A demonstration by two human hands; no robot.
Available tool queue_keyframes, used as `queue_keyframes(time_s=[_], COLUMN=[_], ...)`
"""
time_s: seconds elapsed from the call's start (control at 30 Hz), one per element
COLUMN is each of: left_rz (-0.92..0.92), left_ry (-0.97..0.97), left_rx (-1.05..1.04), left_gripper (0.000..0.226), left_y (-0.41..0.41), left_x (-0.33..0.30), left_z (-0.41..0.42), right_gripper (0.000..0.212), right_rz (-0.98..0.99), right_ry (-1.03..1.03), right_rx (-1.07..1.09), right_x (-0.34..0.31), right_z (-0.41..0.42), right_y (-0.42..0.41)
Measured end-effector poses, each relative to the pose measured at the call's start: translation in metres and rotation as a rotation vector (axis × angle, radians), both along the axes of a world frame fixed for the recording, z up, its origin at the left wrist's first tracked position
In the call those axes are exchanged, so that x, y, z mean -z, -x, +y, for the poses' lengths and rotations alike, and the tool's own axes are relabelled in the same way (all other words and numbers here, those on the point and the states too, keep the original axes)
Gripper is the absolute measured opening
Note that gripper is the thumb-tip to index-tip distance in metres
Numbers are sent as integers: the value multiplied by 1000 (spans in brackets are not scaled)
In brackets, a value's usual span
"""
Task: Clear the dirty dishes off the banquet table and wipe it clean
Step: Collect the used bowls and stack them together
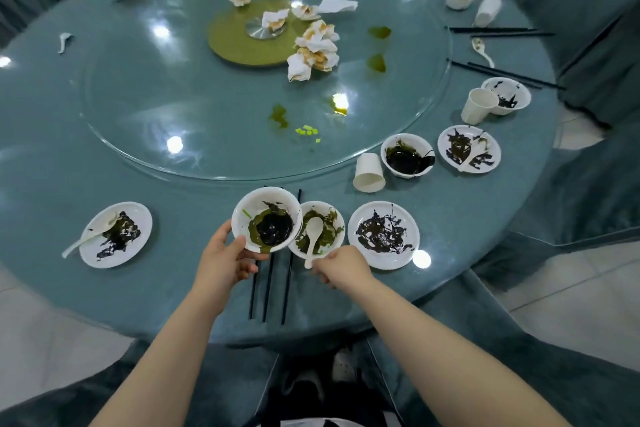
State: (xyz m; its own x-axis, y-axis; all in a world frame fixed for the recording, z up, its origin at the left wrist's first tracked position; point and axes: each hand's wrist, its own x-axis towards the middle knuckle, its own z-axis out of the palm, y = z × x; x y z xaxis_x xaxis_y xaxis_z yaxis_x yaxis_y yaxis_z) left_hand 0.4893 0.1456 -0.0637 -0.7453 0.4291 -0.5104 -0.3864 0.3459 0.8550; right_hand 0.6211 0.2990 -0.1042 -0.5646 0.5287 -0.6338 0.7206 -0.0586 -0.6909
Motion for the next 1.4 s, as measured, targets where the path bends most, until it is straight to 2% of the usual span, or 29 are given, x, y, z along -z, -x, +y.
queue_keyframes(time_s=[0.17,0.3,0.67,0.83,1.07,1.23,1.4], left_rz=[-24,-46,-98,-49,104,129,137], left_ry=[-31,-29,-62,35,241,328,275], left_rx=[50,80,263,410,493,522,442], left_gripper=[30,31,33,36,59,38,34], left_y=[13,22,21,10,6,5,4], left_x=[3,9,28,32,45,48,51], left_z=[7,4,24,42,49,54,62], right_gripper=[35,23,23,21,24,28,25], right_rz=[-4,-39,25,23,21,-27,-49], right_ry=[1,-55,-37,-77,-111,-101,-103], right_rx=[92,86,179,229,294,344,364], right_x=[0,3,-13,-21,-25,-17,-11], right_z=[-10,-23,-5,8,19,28,39], right_y=[6,12,-22,-39,-58,-71,-82])
